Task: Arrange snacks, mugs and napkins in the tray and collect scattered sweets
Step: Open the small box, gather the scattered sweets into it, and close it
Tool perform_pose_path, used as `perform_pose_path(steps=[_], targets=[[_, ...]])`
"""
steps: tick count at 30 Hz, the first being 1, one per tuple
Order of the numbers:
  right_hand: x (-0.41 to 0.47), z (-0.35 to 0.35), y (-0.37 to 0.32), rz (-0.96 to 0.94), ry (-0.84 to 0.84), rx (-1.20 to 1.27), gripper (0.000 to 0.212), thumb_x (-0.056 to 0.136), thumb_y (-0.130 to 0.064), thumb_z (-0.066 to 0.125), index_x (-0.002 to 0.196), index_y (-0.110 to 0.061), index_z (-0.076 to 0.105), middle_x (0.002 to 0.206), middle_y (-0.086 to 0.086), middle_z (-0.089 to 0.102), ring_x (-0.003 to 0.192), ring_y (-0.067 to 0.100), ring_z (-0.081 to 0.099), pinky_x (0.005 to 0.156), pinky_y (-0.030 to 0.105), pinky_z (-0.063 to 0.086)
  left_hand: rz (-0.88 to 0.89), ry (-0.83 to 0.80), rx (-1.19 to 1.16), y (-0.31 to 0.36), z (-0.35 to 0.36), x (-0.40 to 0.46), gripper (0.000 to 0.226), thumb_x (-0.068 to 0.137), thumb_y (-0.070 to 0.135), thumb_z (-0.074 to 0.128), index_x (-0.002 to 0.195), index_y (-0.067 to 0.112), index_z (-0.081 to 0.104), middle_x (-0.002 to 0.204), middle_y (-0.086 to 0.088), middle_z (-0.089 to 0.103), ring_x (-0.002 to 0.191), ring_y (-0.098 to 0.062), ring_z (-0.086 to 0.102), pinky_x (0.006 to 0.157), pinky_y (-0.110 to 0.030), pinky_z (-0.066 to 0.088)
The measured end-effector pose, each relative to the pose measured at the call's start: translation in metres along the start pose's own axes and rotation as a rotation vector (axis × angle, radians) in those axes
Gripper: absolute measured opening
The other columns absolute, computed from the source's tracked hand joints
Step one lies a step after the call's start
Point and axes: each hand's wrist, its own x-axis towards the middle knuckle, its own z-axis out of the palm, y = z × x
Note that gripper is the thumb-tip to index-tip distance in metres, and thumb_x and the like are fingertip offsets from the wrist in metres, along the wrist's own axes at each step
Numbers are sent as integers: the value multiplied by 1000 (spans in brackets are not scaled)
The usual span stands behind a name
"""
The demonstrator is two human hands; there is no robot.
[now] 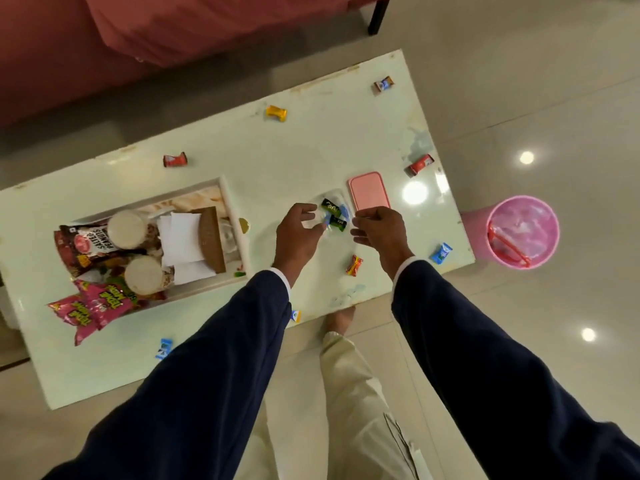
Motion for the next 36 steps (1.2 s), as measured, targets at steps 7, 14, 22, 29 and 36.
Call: perform_pose_path(steps=[7, 14, 22, 29, 36], targets=[[-42, 25, 48, -69, -169, -323, 14, 87, -5, 63, 99, -8, 69, 84, 3, 71, 73, 20, 68, 62, 27, 58, 35, 70, 76, -65, -45, -56, 22, 95, 9, 58, 101, 28, 67, 114, 8, 67, 89, -8, 63, 79, -21, 47], [-69, 88, 127, -180, -325, -804, 28, 80, -21, 77, 103, -21, 62, 97, 1, 65, 88, 17, 61, 76, 28, 44, -145, 157, 145, -202, -118, -123, 26, 91, 1, 59, 103, 22, 69, 115, 1, 58, 96, -19, 66, 90, -34, 52], [-84, 161, 174, -268, -273, -1124, 27, 85, -7, 64, 109, -13, 53, 112, 15, 50, 88, 39, 62, 79, 40, 51, -239, 234, 299, -307, -201, -151, 45, 85, 12, 69, 129, 17, 58, 134, -7, 49, 112, -31, 59, 97, -51, 50], [-102, 194, 184, -175, -299, -929, 16, 82, -8, 67, 94, -9, 56, 77, 0, 61, 64, 14, 58, 50, 16, 42, -266, 324, 254, -343, -232, -126, 57, 85, 22, 75, 135, 20, 49, 137, -6, 45, 108, -30, 63, 89, -53, 53], [-109, 200, 189, -173, -426, -755, 29, 87, -8, 60, 98, -35, 58, 76, 4, 64, 68, 23, 73, 66, 36, 62, -146, 358, 408, -340, -217, -93, 23, 92, 20, 70, 110, 19, 55, 113, -5, 57, 90, -30, 65, 80, -46, 51]])
